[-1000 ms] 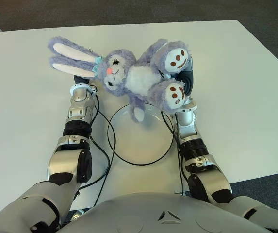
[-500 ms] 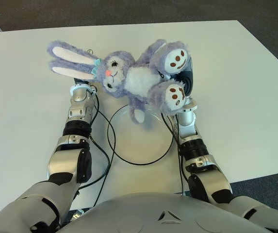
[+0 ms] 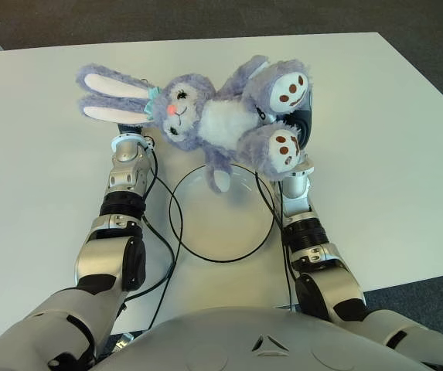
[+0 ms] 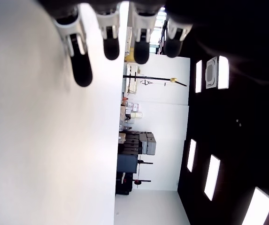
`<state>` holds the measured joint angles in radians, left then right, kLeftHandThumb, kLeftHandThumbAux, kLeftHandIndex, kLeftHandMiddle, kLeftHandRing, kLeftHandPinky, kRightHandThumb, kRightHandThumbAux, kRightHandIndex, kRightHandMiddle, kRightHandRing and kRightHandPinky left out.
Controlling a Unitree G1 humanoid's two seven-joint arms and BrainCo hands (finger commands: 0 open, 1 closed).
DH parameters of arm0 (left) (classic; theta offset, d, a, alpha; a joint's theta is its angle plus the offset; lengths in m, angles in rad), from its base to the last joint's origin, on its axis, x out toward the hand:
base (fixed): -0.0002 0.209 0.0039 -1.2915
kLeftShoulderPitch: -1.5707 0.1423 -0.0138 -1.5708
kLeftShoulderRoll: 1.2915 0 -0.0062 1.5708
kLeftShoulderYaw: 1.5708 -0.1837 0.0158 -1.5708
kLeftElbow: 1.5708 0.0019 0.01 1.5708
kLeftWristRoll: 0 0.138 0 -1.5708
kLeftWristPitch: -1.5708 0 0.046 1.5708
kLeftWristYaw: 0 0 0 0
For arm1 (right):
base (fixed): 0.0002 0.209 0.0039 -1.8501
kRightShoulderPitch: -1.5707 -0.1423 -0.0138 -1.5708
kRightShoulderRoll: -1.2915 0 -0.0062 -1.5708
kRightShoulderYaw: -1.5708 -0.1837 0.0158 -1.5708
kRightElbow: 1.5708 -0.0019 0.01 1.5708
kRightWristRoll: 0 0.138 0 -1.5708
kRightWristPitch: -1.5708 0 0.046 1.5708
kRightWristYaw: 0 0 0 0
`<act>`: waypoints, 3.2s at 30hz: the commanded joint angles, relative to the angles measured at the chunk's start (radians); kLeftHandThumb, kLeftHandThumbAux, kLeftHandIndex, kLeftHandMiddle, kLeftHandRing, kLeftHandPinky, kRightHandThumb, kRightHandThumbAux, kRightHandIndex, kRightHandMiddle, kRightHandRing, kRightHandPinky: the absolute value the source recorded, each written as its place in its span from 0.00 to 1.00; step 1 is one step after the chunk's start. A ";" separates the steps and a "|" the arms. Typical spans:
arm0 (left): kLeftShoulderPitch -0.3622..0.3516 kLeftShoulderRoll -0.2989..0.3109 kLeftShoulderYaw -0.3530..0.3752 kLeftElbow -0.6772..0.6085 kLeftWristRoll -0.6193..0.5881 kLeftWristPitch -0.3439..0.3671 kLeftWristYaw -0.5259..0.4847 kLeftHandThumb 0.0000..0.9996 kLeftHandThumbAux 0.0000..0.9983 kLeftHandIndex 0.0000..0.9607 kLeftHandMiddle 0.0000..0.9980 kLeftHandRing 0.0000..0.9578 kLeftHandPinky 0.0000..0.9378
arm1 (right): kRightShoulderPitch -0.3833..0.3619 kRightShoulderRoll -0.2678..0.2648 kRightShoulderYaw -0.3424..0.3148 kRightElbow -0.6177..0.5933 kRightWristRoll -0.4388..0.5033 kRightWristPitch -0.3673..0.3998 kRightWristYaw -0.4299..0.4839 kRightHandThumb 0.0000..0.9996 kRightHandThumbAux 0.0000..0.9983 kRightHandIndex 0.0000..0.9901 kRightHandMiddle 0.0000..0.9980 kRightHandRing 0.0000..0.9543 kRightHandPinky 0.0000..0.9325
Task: Put the doll into the plate.
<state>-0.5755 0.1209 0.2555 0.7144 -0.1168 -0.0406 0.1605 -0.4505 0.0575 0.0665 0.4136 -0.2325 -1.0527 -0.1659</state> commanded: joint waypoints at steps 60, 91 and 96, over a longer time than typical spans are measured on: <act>0.011 -0.003 0.000 0.053 -0.002 0.041 0.004 0.00 0.40 0.00 0.09 0.06 0.00 | 0.111 -0.072 0.116 -0.185 0.054 0.222 0.218 0.71 0.71 0.44 0.85 0.90 0.92; 0.018 -0.011 0.002 0.027 -0.004 0.052 0.013 0.00 0.40 0.00 0.09 0.07 0.00 | 0.130 -0.112 0.136 -0.112 -0.063 0.159 0.177 0.71 0.71 0.44 0.87 0.91 0.92; 0.019 -0.012 0.003 0.022 -0.005 0.057 0.014 0.00 0.40 0.00 0.10 0.07 0.00 | 0.131 -0.130 0.159 -0.115 -0.019 0.189 0.231 0.71 0.72 0.44 0.86 0.91 0.92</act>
<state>-0.5904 0.1205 0.2571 0.7198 -0.1185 -0.0198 0.1607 -0.3638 -0.0529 0.2051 0.2725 -0.2698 -0.8958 0.0322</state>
